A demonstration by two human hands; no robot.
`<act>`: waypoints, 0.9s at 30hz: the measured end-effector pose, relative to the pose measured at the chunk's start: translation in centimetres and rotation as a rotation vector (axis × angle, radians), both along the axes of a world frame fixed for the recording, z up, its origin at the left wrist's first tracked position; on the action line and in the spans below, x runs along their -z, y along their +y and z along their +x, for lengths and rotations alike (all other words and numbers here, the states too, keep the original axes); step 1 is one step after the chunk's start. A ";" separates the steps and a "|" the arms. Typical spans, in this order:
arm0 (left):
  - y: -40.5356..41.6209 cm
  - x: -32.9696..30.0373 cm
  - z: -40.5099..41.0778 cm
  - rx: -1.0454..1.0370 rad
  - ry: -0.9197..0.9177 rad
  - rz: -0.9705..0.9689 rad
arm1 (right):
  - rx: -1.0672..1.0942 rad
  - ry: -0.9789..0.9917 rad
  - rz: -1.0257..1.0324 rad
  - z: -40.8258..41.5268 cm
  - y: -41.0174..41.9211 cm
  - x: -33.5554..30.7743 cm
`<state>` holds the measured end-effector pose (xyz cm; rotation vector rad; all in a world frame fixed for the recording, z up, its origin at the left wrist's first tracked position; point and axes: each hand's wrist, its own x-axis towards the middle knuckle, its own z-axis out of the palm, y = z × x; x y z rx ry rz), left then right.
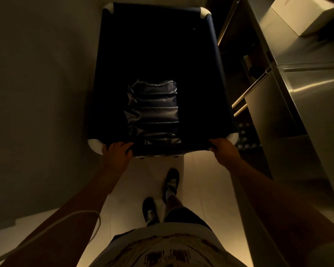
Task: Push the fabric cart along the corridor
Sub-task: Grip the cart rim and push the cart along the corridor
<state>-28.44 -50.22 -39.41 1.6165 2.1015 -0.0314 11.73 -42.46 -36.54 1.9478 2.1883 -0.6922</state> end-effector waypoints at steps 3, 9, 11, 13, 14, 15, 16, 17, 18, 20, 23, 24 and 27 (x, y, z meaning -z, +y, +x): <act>2.7 -0.8 0.0 0.000 0.028 -0.020 | -0.009 0.031 0.026 -0.3 2.4 0.1; 7.5 -2.5 1.0 -0.038 0.034 -0.004 | -0.059 0.061 0.040 -0.2 7.2 0.2; 8.6 -2.1 1.0 -0.017 0.069 -0.012 | -0.078 0.028 0.014 -0.1 8.7 0.3; 10.0 -1.8 0.6 -0.002 0.091 -0.021 | -0.090 0.014 0.006 -0.2 10.1 0.3; 10.8 -1.7 0.4 -0.007 0.078 -0.027 | -0.089 0.017 0.011 -0.3 10.6 0.4; 11.5 -1.6 0.1 -0.012 0.064 -0.032 | -0.085 0.025 0.017 -0.5 11.2 0.4; 12.1 -1.7 0.0 -0.014 0.060 -0.034 | -0.082 0.033 0.023 -0.6 11.7 0.5; 12.8 -1.7 -0.2 -0.017 0.057 -0.043 | -0.083 0.038 0.030 -0.8 12.1 0.6; 13.3 -1.8 -0.4 -0.022 0.052 -0.053 | -0.086 0.040 0.036 -0.9 12.6 0.7; 14.5 -1.9 -0.9 -0.015 0.052 -0.070 | -0.084 0.047 0.033 -1.3 13.3 0.7; 16.2 -2.0 -1.7 0.031 0.070 -0.101 | -0.074 0.048 0.034 -1.9 14.1 0.6; 16.6 -2.2 -1.9 0.035 0.054 -0.091 | -0.068 0.046 0.033 -2.1 14.2 0.5; 17.9 -2.1 -2.9 0.057 0.023 -0.061 | -0.043 0.040 0.021 -2.9 14.3 0.5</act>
